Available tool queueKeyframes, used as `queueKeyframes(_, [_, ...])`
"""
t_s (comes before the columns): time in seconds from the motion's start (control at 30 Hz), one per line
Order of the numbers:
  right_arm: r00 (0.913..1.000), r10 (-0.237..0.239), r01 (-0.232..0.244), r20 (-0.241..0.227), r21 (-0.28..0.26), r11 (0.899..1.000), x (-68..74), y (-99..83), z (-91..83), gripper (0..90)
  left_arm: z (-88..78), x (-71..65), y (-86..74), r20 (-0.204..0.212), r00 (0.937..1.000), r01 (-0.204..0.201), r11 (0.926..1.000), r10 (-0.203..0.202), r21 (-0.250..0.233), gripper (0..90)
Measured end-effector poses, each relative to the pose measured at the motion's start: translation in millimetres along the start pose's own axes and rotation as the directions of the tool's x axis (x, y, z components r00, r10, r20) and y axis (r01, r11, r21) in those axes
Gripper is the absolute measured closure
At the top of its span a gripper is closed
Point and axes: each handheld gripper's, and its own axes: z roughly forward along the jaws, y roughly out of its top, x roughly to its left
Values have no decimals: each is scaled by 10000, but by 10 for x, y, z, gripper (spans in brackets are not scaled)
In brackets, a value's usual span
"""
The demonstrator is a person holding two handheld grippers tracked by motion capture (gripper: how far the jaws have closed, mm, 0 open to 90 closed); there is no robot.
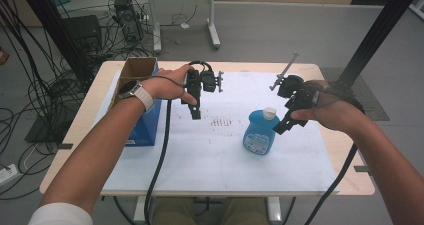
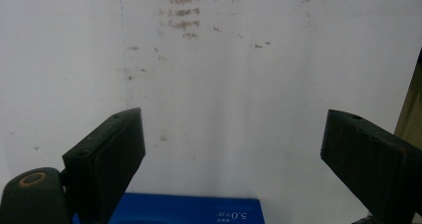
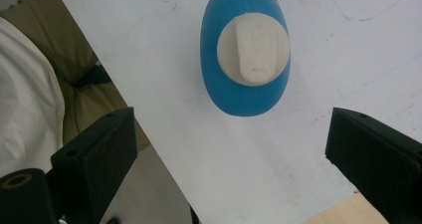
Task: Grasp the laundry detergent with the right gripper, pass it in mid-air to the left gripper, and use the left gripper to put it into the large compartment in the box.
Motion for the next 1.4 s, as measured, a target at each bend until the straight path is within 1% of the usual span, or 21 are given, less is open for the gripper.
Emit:
queueKeyframes(0.43, [10000, 83, -83, -33, -136, 9999, -4, -26, 48, 62, 3, -4, 5, -3, 10000, -40, 10000, 40, 13, 106])
queueKeyframes(0.87, [10000, 29, -31, -51, -263, 9996, -18, -50, 105, 63, 12, -2, 1, 3, 10000, -13, 10000, 13, -13, 106])
queueKeyframes(1.4, [9999, 153, -153, -3, -409, 9990, -39, -83, 180, 63, 16, 0, 1, 8, 10000, -3, 10000, 3, -29, 106])
